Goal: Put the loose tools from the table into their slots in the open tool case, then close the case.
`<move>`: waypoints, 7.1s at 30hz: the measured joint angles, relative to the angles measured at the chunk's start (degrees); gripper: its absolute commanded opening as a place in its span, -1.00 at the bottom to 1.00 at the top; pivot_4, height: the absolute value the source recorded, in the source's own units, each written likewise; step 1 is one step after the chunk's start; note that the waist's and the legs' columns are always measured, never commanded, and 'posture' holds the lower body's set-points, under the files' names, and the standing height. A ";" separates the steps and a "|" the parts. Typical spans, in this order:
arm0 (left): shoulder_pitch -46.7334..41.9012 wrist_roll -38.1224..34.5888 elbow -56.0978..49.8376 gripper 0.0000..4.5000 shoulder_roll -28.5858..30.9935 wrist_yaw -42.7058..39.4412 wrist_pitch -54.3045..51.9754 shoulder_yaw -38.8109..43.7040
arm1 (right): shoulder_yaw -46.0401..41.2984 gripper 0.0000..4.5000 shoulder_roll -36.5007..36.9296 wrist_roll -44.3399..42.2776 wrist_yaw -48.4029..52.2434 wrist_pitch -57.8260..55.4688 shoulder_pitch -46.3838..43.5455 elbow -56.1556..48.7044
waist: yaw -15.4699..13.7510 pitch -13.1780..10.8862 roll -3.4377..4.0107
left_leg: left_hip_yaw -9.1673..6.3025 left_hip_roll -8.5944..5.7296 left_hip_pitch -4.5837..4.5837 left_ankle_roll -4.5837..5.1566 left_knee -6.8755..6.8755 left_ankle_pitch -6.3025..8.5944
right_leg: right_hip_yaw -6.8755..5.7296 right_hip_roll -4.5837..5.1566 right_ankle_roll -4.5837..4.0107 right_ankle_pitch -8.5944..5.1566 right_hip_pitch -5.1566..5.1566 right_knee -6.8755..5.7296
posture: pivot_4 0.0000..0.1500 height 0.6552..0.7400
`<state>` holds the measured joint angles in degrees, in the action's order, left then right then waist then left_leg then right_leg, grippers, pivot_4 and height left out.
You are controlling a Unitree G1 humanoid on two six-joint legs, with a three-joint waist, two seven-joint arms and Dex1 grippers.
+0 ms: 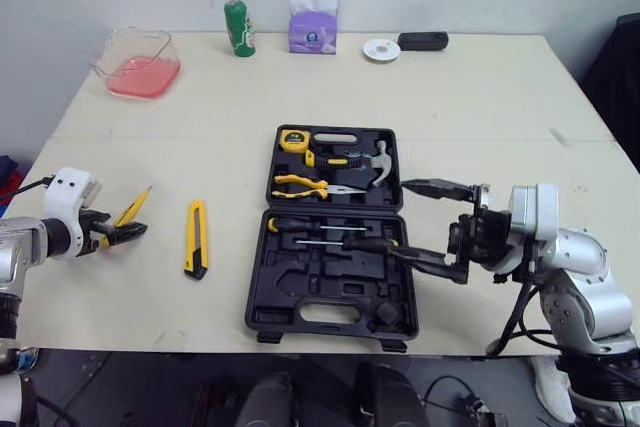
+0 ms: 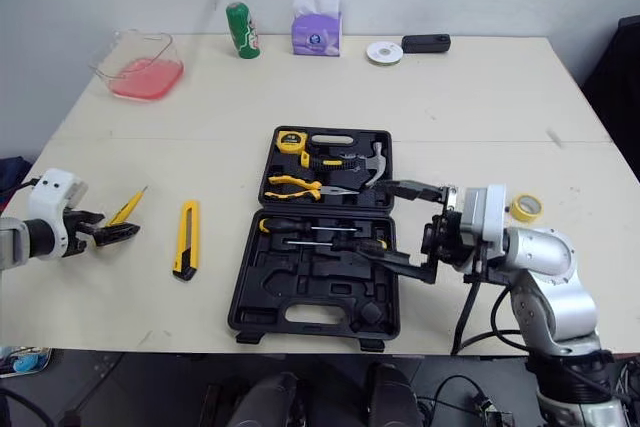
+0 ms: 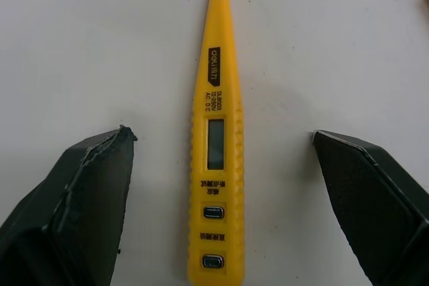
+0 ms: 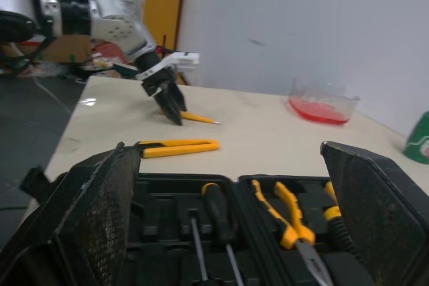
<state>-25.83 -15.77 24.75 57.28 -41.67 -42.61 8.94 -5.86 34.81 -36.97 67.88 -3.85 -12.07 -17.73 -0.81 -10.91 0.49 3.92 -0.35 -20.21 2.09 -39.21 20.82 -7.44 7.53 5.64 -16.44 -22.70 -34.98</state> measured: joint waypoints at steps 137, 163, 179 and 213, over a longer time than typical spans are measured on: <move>1.04 2.99 -28.80 -0.99 -24.24 -21.10 32.77 -16.99 | -11.92 1.00 10.03 3.61 6.59 6.22 17.78 4.01 | -0.71 -0.16 -0.25 | -0.32 0.04 -0.19 0.09 -0.78 -0.03 | -0.08 -0.08 0.14 0.08 0.28 -0.08 | 1.00 1.00; 0.12 7.70 -28.84 -0.99 -23.68 -16.93 23.08 -23.75 | -11.88 1.00 8.98 4.22 6.41 6.55 17.27 4.56 | -0.63 0.08 0.13 | -0.32 0.09 0.10 0.05 -0.74 0.01 | -0.04 0.00 0.14 0.08 0.56 -0.02 | 1.00 1.00; 1.44 -0.25 -28.94 -0.99 -27.06 -18.89 35.08 -17.39 | -13.21 1.00 11.29 4.47 6.65 7.95 13.76 10.41 | -0.57 -0.10 0.11 | -0.39 0.18 0.51 0.02 -0.50 0.11 | -0.07 0.16 0.12 0.07 1.03 0.38 | 1.00 1.00; 40.30 -4.65 -2.26 0.99 -10.53 2.58 40.24 44.02 | -30.99 1.00 25.91 17.45 -6.24 40.16 11.65 76.45 | 1.18 -0.14 0.25 | -0.11 0.22 0.97 -0.43 0.26 0.53 | 0.01 0.41 0.01 0.01 1.02 0.93 | 1.00 1.00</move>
<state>14.47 -20.42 22.49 46.75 -39.09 -2.38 52.96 -36.86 60.72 -19.51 61.64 36.31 -0.41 58.72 0.38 -11.05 0.74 3.81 -0.13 -19.25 1.67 -38.95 21.35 -7.42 7.94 5.64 -16.43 -21.67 -34.05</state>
